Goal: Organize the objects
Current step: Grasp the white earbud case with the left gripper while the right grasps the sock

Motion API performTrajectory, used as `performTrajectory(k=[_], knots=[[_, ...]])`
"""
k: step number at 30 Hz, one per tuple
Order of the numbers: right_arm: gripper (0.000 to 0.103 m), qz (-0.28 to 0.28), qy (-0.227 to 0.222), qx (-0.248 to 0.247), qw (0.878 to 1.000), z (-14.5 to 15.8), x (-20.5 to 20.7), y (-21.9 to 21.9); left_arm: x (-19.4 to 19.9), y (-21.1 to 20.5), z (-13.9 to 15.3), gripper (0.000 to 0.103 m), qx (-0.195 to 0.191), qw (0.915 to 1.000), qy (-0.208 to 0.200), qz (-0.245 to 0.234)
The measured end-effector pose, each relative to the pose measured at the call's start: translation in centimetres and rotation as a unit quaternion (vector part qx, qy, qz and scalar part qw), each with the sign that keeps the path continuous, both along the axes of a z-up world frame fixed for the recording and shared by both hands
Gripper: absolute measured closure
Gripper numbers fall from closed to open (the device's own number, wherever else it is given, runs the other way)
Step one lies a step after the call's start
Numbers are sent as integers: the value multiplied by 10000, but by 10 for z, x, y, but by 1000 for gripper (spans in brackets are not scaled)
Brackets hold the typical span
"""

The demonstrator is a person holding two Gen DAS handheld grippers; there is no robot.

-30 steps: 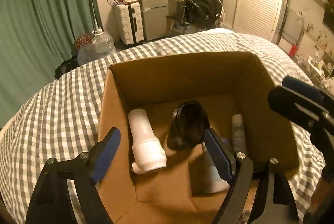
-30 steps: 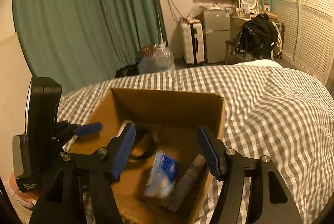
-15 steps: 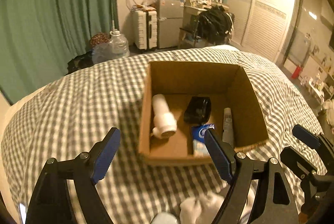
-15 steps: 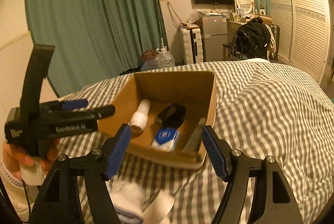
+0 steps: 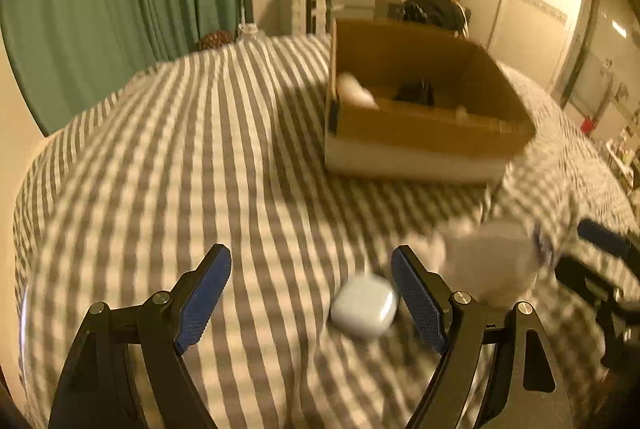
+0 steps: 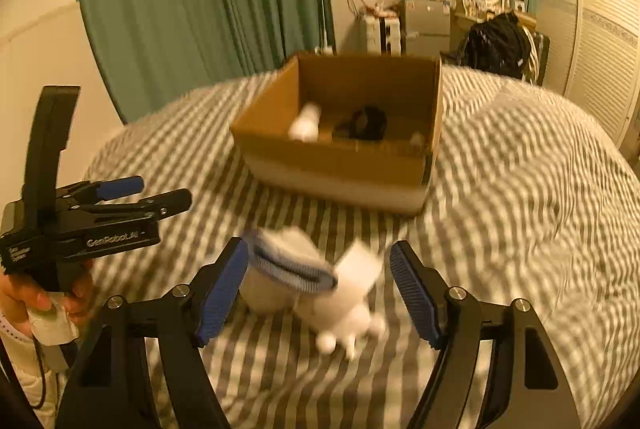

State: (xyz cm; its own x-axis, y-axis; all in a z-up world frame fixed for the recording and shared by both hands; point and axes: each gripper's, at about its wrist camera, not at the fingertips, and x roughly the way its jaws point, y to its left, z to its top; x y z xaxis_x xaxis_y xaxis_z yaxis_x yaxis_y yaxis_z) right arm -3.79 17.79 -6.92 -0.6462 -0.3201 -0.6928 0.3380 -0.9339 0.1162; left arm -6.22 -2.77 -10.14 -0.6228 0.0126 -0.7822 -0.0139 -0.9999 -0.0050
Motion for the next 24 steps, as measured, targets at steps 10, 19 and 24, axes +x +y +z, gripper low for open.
performTrajectory(k=[10, 19, 24], knots=[[30, -205, -263, 701, 9970, -34, -4, -3, 8, 26, -41, 18, -453, 9975, -319, -443], [30, -250, -479, 467, 9974, -49, -11, 0, -11, 43, -64, 33, -514, 9944, -526, -754], [30, -226, -493, 367, 9979, -50, -11, 0, -19, 51, -75, 51, -531, 9921, -685, -908]])
